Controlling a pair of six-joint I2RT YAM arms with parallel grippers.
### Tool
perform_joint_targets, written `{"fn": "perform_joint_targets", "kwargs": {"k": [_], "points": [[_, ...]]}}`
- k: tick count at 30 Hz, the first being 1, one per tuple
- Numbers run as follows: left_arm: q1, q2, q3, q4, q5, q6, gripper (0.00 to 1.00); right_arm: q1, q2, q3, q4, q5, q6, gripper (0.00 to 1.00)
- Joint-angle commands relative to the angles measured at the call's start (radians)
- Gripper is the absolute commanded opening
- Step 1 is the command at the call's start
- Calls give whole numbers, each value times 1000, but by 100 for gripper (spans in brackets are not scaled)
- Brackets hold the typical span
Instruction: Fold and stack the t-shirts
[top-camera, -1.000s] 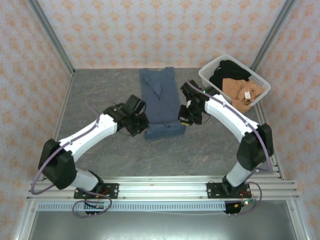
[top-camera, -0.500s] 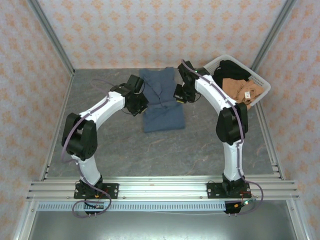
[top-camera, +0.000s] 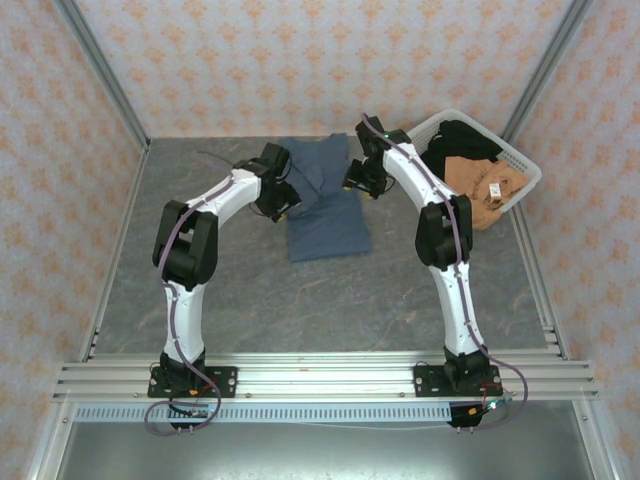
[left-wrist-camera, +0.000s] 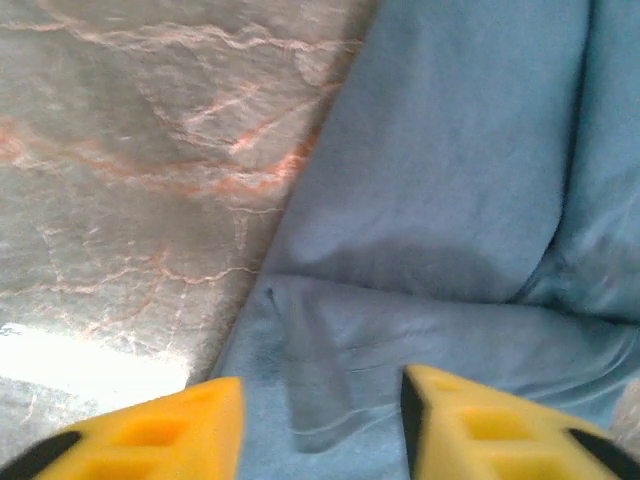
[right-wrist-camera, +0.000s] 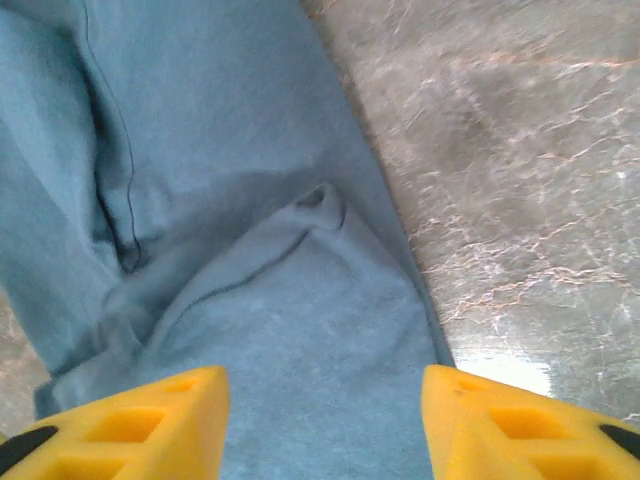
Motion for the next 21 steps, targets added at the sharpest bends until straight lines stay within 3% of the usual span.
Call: {"fn": "perform_joint_targets", "kwargs": {"k": [1, 3, 7, 12, 21], "points": [[2, -138, -47, -35, -66, -6, 55, -18, -63, 14, -54, 34, -28, 57], [-7, -221, -151, -4, -52, -40, 59, -17, -136, -88, -35, 48, -33, 59], [-45, -324, -386, 107, 58, -151, 60, -18, -337, -449, 116, 13, 10, 59], [-121, -358, -593, 290, 136, -333, 60, -18, -503, -810, 331, -121, 108, 60], [-156, -287, -661, 474, 124, -488, 60, -16, -473, -968, 451, -224, 196, 60]]}}
